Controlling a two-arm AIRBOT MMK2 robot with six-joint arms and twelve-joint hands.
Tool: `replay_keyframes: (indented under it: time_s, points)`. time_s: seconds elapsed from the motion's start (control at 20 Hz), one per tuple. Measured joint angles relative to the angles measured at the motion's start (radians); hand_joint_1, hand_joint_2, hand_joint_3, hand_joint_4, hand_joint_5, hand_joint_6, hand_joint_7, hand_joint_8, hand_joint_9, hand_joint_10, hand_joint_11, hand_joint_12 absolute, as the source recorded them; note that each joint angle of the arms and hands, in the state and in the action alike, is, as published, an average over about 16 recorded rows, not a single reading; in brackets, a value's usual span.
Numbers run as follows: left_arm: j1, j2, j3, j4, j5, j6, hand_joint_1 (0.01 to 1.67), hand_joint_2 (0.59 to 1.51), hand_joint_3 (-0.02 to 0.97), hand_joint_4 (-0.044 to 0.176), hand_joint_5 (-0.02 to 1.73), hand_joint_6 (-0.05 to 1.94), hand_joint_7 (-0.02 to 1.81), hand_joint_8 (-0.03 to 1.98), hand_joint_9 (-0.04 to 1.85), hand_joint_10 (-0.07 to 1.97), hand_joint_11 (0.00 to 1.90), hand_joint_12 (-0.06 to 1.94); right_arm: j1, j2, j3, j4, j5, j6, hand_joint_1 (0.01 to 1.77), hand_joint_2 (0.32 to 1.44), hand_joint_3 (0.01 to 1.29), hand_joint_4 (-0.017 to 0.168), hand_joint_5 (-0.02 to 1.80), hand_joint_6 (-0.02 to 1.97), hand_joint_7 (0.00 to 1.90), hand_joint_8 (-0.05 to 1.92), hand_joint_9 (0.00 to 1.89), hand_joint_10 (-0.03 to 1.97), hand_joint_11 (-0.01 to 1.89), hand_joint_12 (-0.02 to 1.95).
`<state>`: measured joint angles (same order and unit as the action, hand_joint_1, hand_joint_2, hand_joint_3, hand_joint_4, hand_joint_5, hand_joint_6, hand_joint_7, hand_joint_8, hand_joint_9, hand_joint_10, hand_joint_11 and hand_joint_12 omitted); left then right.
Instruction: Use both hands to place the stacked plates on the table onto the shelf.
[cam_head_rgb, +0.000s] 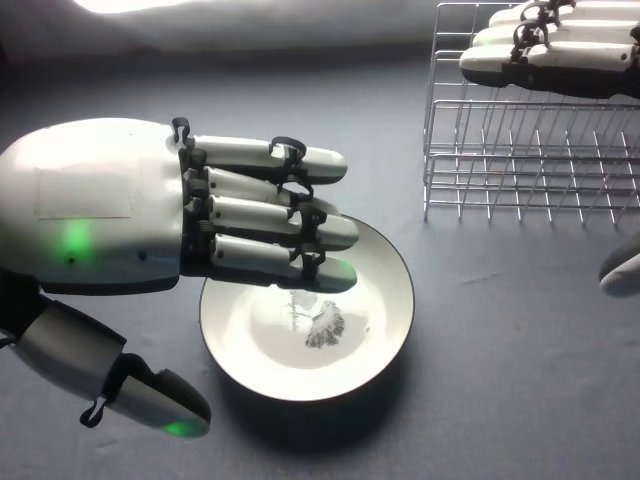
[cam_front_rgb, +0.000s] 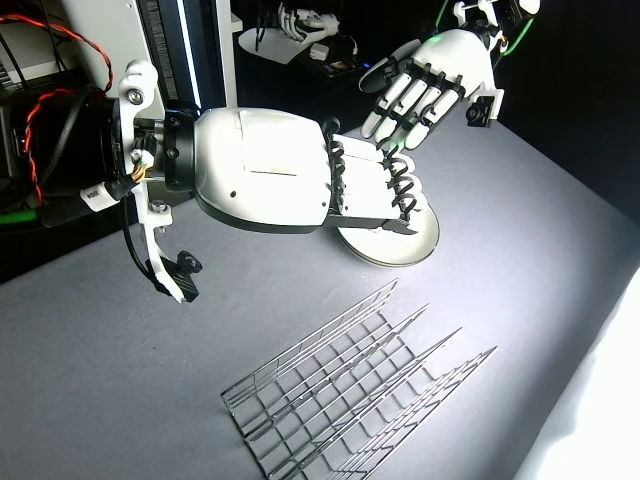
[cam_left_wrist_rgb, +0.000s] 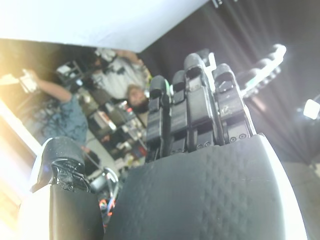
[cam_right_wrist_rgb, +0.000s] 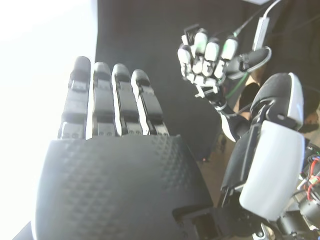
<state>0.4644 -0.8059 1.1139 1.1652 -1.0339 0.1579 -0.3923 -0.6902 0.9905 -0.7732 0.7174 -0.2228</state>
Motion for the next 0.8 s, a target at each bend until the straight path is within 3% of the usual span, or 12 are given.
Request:
replay_keyframes:
  time_s: [0.3, 0.5, 0.8]
  points:
    - [0.004, 0.004, 0.005, 0.014, -0.007, -0.018, 0.05, 1.083, 0.017, 0.007, 0.15, 0.02, 0.10, 0.01, 0.09, 0.01, 0.03, 0.01, -0.002, 0.000, 0.000, -0.016, 0.005, -0.001, 0.14, 1.03, 0.04, -0.001, 0.06, 0.01, 0.03, -0.01, 0.02, 0.01, 0.02, 0.06]
    - [-0.009, 0.005, 0.015, 0.048, -0.018, -0.054, 0.04, 1.079, 0.011, 0.007, 0.13, 0.02, 0.09, 0.01, 0.06, 0.01, 0.03, 0.01, -0.004, 0.000, 0.000, -0.028, 0.012, -0.001, 0.09, 1.08, 0.03, -0.001, 0.05, 0.01, 0.03, -0.01, 0.02, 0.01, 0.02, 0.02]
    - [-0.043, -0.014, 0.059, 0.197, -0.060, -0.149, 0.02, 1.077, -0.007, 0.006, 0.12, 0.01, 0.08, 0.01, 0.05, 0.01, 0.03, 0.01, -0.011, 0.000, 0.003, -0.062, 0.035, -0.004, 0.05, 1.11, 0.02, -0.001, 0.04, 0.01, 0.02, -0.01, 0.02, 0.01, 0.02, 0.01]
